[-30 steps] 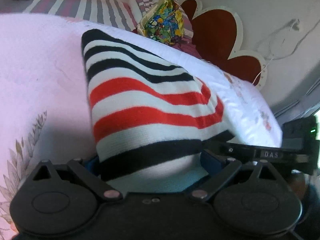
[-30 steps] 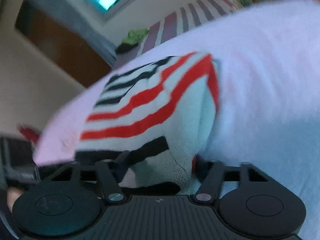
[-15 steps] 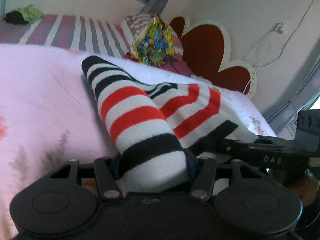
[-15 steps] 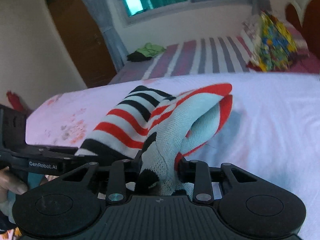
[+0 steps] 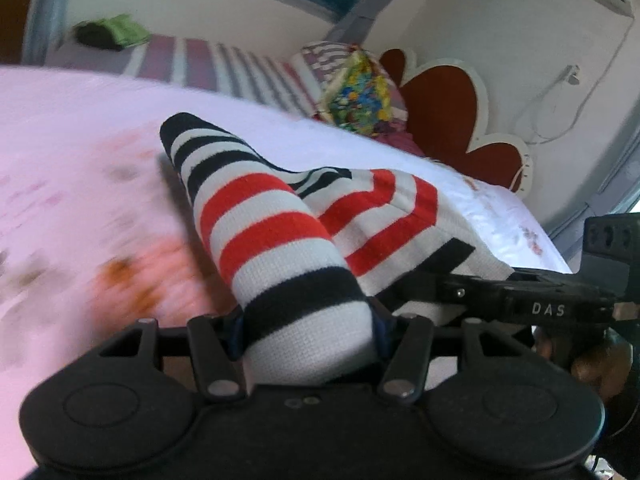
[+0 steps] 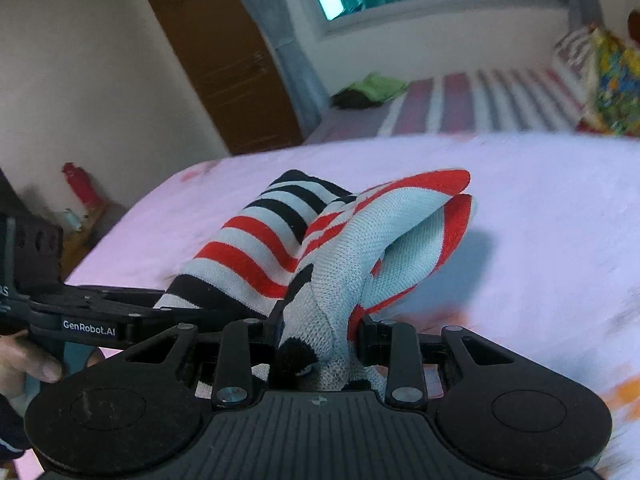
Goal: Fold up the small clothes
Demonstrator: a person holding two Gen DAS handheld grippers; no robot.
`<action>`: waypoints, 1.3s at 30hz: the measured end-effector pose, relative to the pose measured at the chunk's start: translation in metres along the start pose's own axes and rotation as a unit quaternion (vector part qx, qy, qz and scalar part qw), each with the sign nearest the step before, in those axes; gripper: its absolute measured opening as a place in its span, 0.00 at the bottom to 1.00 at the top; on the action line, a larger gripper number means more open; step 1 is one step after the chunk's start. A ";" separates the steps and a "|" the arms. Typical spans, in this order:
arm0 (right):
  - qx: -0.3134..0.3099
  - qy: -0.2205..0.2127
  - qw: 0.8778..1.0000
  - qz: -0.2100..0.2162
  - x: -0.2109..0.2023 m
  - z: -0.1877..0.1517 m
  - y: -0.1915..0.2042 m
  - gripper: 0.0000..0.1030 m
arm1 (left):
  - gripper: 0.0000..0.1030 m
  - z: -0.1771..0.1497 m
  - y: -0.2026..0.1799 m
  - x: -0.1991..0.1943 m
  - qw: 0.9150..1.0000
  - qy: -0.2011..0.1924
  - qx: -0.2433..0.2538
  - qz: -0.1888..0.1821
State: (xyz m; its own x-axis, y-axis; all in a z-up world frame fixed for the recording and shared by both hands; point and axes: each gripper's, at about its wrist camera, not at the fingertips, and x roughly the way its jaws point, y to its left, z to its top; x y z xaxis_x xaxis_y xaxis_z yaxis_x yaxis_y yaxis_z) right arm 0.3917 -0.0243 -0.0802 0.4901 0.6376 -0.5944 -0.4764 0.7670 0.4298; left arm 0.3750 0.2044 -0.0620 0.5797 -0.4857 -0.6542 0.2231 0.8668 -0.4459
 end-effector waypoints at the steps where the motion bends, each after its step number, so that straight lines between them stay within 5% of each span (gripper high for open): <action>1: 0.007 0.006 1.000 0.007 0.010 -0.006 0.005 0.31 | 0.53 -0.008 0.011 -0.005 1.000 0.001 -0.012 0.003; 5: 0.050 0.017 0.999 0.004 0.033 -0.023 -0.005 0.32 | 0.60 -0.033 0.047 -0.006 0.998 0.004 -0.066 -0.003; 8: 0.126 0.030 0.992 0.005 0.040 -0.028 -0.036 0.45 | 0.69 -0.040 0.054 -0.004 0.997 -0.011 -0.078 -0.004; 10: 0.153 0.024 0.988 -0.004 0.036 -0.025 -0.050 0.58 | 0.73 -0.040 0.051 -0.005 0.997 -0.017 -0.074 0.004; 15: 0.174 -0.042 0.984 -0.002 -0.001 -0.009 -0.057 0.58 | 0.75 -0.039 0.050 -0.047 0.997 -0.052 -0.030 0.051; 18: 0.159 -0.035 0.987 -0.008 0.009 0.005 -0.057 0.58 | 0.74 -0.025 0.043 -0.057 0.995 -0.077 -0.004 0.069; 21: 0.143 -0.013 0.989 -0.041 0.034 0.012 -0.052 0.58 | 0.73 -0.010 0.033 -0.038 0.995 -0.054 0.019 0.083; 22: 0.147 -0.006 0.988 -0.044 0.039 0.010 -0.054 0.48 | 0.72 -0.008 0.031 -0.029 0.995 -0.040 0.027 0.086; 24: 0.148 0.006 0.988 -0.034 0.041 0.002 -0.055 0.11 | 0.74 -0.009 0.031 -0.012 0.994 -0.008 0.034 0.104; 28: 0.081 -0.009 0.993 -0.087 0.040 -0.015 -0.045 0.09 | 0.75 -0.021 0.028 -0.001 0.996 -0.002 0.022 0.082; 33: 0.121 -0.012 0.989 -0.086 0.042 -0.027 -0.057 0.10 | 0.78 -0.026 0.038 0.007 0.997 -0.001 -0.015 0.070; 37: 0.070 -0.043 0.991 -0.102 0.001 -0.014 -0.026 0.10 | 0.73 -0.025 0.014 -0.031 0.994 -0.035 0.047 0.092; 39: 0.035 -0.043 0.995 -0.077 -0.019 -0.020 -0.003 0.10 | 0.73 -0.030 -0.001 -0.051 0.992 -0.051 0.072 0.090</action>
State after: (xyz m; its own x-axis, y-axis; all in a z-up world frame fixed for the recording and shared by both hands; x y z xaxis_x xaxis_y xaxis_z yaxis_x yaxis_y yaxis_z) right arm 0.3691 -0.0405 -0.0836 0.6160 0.5136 -0.5973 -0.3398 0.8573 0.3868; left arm 0.3222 0.2244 -0.0463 0.6945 -0.3149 -0.6469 0.2153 0.9489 -0.2307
